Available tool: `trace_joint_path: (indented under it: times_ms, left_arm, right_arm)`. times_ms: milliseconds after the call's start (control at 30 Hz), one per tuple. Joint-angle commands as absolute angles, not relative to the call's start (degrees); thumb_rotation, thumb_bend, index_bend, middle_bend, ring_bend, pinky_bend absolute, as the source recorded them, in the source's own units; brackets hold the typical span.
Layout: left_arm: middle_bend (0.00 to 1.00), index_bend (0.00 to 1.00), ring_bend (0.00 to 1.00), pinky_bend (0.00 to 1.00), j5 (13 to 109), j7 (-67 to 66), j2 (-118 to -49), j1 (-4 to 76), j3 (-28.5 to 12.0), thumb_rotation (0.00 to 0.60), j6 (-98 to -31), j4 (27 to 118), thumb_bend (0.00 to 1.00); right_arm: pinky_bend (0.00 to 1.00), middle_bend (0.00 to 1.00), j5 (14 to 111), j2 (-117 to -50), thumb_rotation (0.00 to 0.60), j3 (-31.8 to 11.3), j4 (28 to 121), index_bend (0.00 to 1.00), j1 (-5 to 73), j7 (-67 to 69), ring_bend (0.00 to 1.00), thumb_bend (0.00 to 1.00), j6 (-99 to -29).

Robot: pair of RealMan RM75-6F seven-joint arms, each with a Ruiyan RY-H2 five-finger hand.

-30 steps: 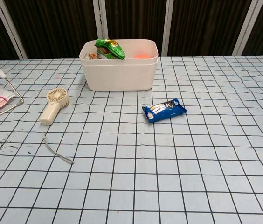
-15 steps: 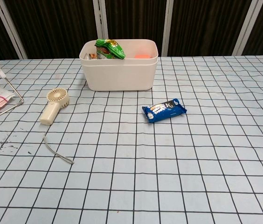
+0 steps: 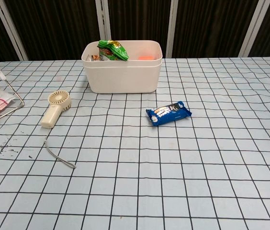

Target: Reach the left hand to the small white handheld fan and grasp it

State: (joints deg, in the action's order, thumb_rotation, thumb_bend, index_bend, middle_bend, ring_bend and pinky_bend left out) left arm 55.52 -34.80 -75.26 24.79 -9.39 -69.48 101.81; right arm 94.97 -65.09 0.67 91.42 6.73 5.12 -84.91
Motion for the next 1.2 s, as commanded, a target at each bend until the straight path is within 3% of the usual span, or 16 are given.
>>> trace_joint_path:
  times_ms: [33,500,1200]
  left_arm:
    - [0.91,0.00,0.77,0.91,46.4,-42.0,-79.5,30.3,-12.5,0.600,-65.6,99.8,0.81]
    - [0.90,0.00,0.77,0.91,37.1,-49.0,-87.8,37.1,-11.7,0.600,-64.8,93.7,0.81]
    - [0.90,0.00,0.76,0.91,35.4,-49.3,-91.7,40.1,-10.3,0.600,-65.3,90.8,0.81]
  right_arm:
    - [0.06,0.00,95.0,-65.0,0.600,0.7,91.4,0.00,6.8,5.4,0.00,0.29,-84.9]
    - [0.06,0.00,95.4,-64.8,0.600,0.8,91.4,0.00,7.0,6.5,0.00,0.29,-84.8]
    - [0.06,0.00,95.5,-64.7,0.600,0.9,91.5,0.00,7.1,6.7,0.00,0.29,-84.8]
